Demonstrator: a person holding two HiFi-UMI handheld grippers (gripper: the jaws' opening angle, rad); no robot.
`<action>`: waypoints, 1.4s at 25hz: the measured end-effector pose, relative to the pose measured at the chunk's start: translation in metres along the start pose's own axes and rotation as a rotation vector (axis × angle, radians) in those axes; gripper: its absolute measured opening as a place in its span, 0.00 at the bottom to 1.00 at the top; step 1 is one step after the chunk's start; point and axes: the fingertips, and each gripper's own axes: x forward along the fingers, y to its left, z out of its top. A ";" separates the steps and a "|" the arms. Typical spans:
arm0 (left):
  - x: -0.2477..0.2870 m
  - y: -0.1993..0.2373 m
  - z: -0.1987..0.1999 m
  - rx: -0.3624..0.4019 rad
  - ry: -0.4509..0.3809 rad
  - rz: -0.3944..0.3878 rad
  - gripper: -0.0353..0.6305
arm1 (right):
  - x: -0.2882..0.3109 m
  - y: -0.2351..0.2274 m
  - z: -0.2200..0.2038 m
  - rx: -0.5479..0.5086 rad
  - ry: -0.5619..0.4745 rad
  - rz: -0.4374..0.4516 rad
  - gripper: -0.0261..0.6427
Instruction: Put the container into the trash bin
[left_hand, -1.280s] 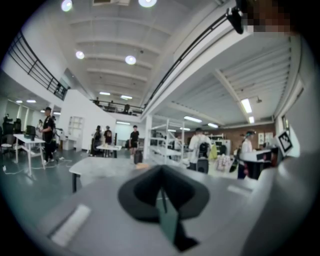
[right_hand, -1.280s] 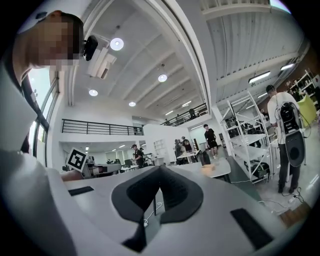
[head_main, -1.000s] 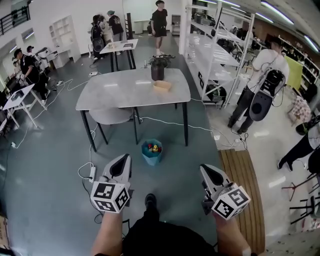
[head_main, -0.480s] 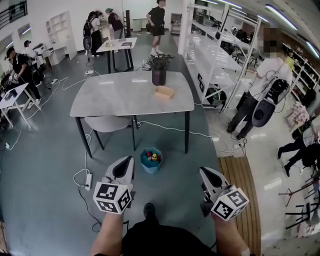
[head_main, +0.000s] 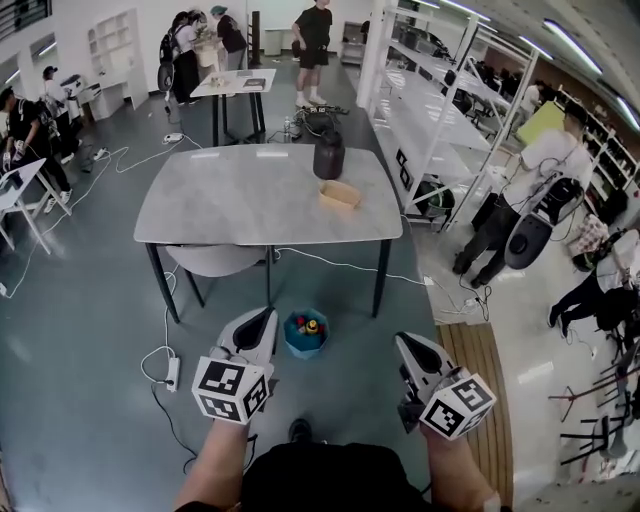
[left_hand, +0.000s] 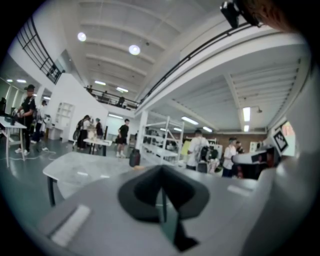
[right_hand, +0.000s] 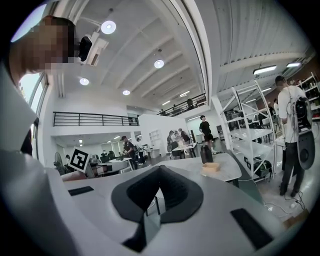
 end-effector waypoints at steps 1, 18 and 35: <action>0.003 0.005 0.000 0.004 -0.001 -0.003 0.06 | 0.008 0.001 0.001 -0.006 -0.002 0.004 0.03; 0.068 0.072 0.007 0.001 0.027 0.034 0.06 | 0.111 -0.041 0.006 0.019 0.035 0.062 0.03; 0.240 0.078 0.028 -0.018 0.041 0.142 0.06 | 0.207 -0.200 0.043 0.051 0.077 0.178 0.03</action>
